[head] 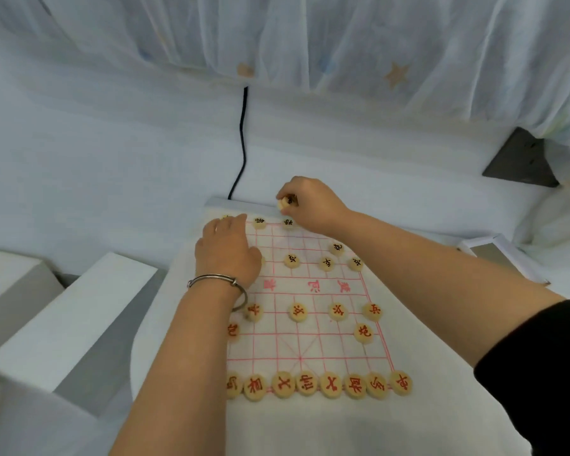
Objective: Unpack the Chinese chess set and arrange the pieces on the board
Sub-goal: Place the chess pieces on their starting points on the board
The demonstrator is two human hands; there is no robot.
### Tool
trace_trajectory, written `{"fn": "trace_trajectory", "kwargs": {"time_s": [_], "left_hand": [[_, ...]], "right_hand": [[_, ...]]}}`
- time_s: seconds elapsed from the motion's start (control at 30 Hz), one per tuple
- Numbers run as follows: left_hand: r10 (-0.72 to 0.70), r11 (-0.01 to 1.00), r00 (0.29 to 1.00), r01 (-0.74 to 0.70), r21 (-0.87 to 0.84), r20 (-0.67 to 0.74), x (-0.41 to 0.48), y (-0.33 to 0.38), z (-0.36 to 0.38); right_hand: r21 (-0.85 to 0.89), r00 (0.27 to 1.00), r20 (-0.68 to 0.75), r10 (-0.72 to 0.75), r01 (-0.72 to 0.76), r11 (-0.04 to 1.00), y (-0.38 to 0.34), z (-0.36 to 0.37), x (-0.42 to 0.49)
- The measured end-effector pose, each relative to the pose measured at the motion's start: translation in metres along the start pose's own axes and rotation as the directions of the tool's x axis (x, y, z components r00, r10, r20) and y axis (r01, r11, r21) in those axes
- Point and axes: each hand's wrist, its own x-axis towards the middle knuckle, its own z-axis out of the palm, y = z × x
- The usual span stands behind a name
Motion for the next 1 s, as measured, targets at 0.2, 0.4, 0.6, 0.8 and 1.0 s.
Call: {"fn": "trace_trajectory", "kwargs": {"time_s": [0.2, 0.4, 0.6, 0.8, 1.0], "left_hand": [[-0.104, 0.994, 0.994, 0.105, -0.028, 0.023, 0.002, -0.025, -0.013], [-0.091, 0.993, 0.996, 0.092, -0.068, 0.014, 0.004, -0.021, -0.013], [-0.081, 0.993, 0.997, 0.081, -0.083, 0.007, 0.005, -0.019, -0.010], [-0.080, 0.994, 0.996, 0.082, -0.079, 0.028, 0.006, -0.019, -0.009], [-0.072, 0.994, 0.997, 0.074, -0.085, 0.021, 0.005, -0.016, -0.007]], "right_hand": [[-0.140, 0.988, 0.153, -0.003, 0.025, 0.990, -0.015, 0.026, 0.028], [-0.232, 0.986, 0.156, 0.063, -0.026, 0.972, -0.008, 0.034, 0.031], [-0.295, 0.978, 0.197, 0.065, -0.004, 0.955, -0.009, 0.040, 0.033], [-0.340, 0.979, 0.189, 0.076, -0.008, 0.941, -0.005, 0.041, 0.033], [-0.391, 0.974, 0.208, 0.085, 0.003, 0.921, -0.009, 0.041, 0.036]]}}
